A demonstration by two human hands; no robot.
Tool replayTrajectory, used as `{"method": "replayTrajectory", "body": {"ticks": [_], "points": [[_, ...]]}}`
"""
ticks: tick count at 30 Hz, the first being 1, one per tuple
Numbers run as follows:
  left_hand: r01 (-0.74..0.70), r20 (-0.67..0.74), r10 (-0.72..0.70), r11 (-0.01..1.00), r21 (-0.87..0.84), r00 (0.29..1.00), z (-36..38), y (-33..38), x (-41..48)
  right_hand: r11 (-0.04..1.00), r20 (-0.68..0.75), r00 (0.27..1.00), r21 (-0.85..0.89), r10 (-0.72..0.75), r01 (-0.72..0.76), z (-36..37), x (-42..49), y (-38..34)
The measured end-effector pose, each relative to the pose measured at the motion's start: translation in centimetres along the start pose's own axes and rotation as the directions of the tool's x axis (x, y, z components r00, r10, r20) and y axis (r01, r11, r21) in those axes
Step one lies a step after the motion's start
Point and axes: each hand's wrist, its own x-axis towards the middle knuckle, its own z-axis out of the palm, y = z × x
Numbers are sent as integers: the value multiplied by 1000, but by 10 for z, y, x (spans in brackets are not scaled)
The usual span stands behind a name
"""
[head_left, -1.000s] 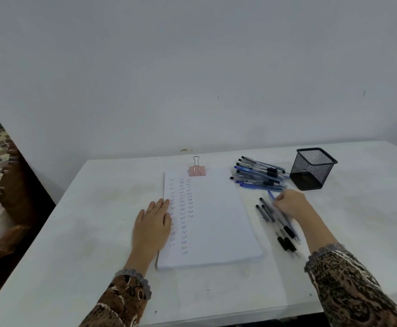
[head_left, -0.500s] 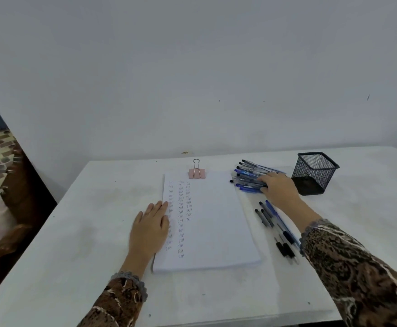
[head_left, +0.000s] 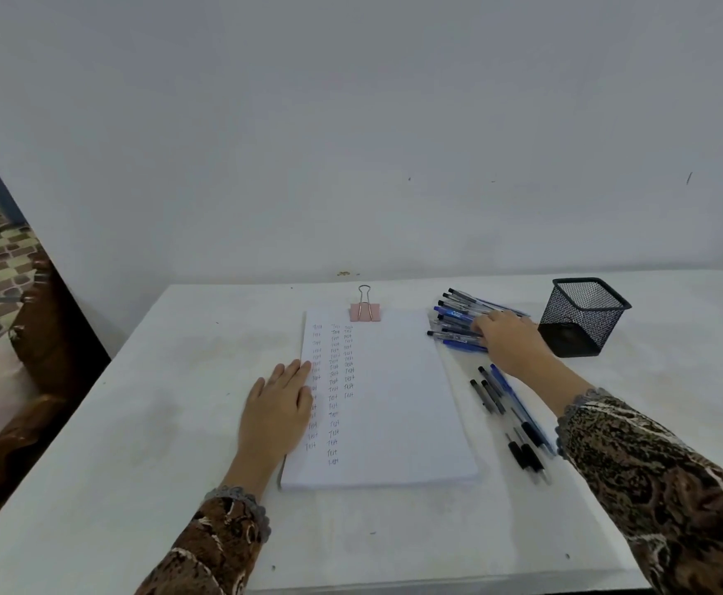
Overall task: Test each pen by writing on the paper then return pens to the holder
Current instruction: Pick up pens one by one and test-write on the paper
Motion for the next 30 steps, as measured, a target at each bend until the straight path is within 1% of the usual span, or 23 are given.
{"method": "replayTrajectory", "body": {"ticks": [3, 5, 6, 7, 8, 9, 10, 11, 12, 13, 14, 15, 16, 17, 18, 19, 21, 24, 27, 30], "points": [[2, 2, -2, 1000, 6, 1000, 0, 0, -1, 997, 6, 1000, -82, -6, 6, -1, 1, -4], [2, 10, -2, 1000, 7, 1000, -1, 0, -1, 991, -46, 999, -132, -1, -5, -2, 2, -8], [-1, 13, 0, 1000, 11, 1000, -1, 1, 0, 993, -83, 997, -115, 2, -12, -6, 1, -10], [-3, 17, 3, 1000, 13, 1000, -2, 1, 0, 999, -117, 993, -38, 11, -15, -11, 2, -13], [-4, 20, 3, 1000, 11, 1000, -2, 1, 0, 991, -141, 989, 135, 35, -16, -17, 1, -18], [-3, 20, 2, 1000, 4, 1000, -2, 1, 0, 922, -139, 988, 388, 72, -12, -25, 1, -23], [-3, 19, 3, 1000, -4, 1000, -2, 0, -1, 761, -109, 989, 649, 96, -2, -32, 0, -31], [-4, 16, 4, 1000, -11, 1000, -2, 1, -1, 539, -72, 992, 842, 104, 5, -40, -2, -41], [-5, 16, 5, 1000, -8, 1000, -2, 0, -1, 307, -29, 994, 952, 103, -4, -48, -5, -53], [-8, 19, 8, 1000, -2, 1000, -2, 0, -1, 81, 36, 995, 996, 97, -44, -52, -8, -65], [-9, 23, 9, 1000, 5, 1000, -2, 0, -1, -144, 117, 990, 984, 79, -105, -55, -11, -79], [-10, 26, 10, 1000, 12, 1000, -2, 0, -1, -357, 200, 979, 918, 48, -170, -55, -15, -93], [-10, 31, 9, 1000, 21, 999, -2, 0, -1, -545, 265, 964, 812, 22, -211, -53, -19, -107], [-10, 36, 9, 999, 30, 999, -2, 0, -1, -696, 322, 947, 683, 12, -224, -50, -22, -119], [-11, 32, 10, 999, 30, 999, -2, 0, -1, -806, 366, 931, 557, 22, -200, -46, -25, -127], [-13, 35, 12, 999, 33, 999, -2, 0, -2, -876, 391, 919, 456, 41, -155, -42, -27, -134], [-10, 43, 9, 1000, 26, 999, -4, 1, -2, -937, 409, 909, 340, 74, -76, -32, -31, -143], [-12, 46, 12, 1000, 11, 999, -6, 2, -1, -985, 360, 931, 171, 61, -2, -21, -38, -147], [-14, 43, 14, 1000, 4, 999, -5, 1, -1, -992, 387, 918, 112, 91, 51, -20, -38, -151], [-20, 45, 21, 1000, -10, 999, -4, 0, -1, -989, 451, 881, 95, 146, 115, -16, -36, -156]]}}
